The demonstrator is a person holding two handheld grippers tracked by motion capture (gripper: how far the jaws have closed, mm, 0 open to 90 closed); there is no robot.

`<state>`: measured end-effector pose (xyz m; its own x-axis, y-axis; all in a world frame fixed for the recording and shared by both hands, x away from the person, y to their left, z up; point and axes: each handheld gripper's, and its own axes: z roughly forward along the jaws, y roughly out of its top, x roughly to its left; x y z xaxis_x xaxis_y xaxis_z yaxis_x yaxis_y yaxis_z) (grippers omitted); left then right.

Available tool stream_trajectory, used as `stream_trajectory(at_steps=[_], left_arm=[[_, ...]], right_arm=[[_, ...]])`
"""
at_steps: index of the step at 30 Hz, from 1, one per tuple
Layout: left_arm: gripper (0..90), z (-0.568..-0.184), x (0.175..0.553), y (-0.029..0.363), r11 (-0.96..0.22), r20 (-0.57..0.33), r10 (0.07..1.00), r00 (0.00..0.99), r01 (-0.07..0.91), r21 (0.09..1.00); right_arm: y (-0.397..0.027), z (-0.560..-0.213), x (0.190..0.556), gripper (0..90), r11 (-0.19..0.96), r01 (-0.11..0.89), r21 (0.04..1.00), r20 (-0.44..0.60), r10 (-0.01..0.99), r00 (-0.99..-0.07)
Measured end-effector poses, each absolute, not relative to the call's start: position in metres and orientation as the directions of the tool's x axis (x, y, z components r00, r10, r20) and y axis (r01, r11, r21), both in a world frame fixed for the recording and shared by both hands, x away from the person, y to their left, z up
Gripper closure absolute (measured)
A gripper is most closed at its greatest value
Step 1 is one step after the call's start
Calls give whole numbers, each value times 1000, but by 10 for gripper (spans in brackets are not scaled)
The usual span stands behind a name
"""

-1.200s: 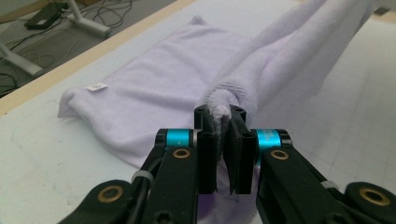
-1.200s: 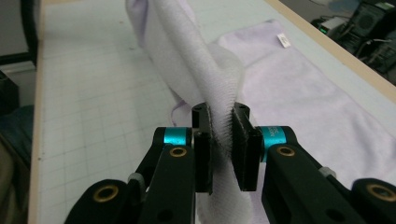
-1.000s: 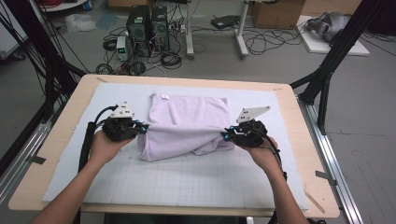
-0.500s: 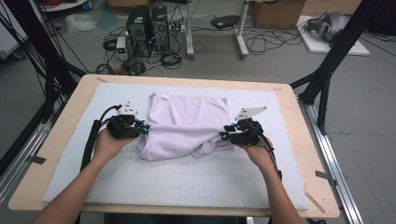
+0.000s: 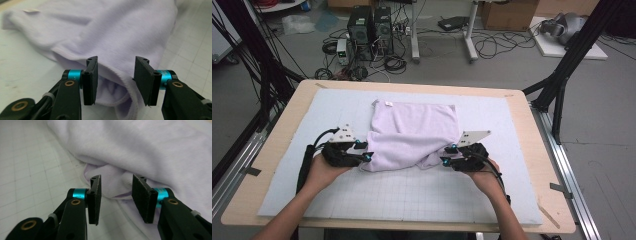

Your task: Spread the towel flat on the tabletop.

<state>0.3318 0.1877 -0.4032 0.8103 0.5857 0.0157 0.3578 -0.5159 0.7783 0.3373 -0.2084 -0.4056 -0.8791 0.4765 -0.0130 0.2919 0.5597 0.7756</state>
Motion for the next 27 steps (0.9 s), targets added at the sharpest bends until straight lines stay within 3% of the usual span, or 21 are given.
stream_trajectory(at_steps=[6,9,12,15,27], left_arm=[[526,-425,340,171,-567,38,587,809,377,732],[634,-430,342,168,-574,48,585,809,371,730],[746,-428,342,169,-575,58,587,807,365,732],[804,-422,340,174,-563,44,587,808,368,740],[816,-378,310,199,-510,44,567,823,308,803]], right_arm=[[-189,-425,344,565,622,288,728,-76,491,-868],[-182,-434,349,635,618,305,725,-84,519,-850],[-177,-438,349,776,622,301,723,-87,514,-853],[-178,-434,347,817,619,293,729,-83,505,-859],[-214,-393,299,825,552,256,794,-27,453,-891]])
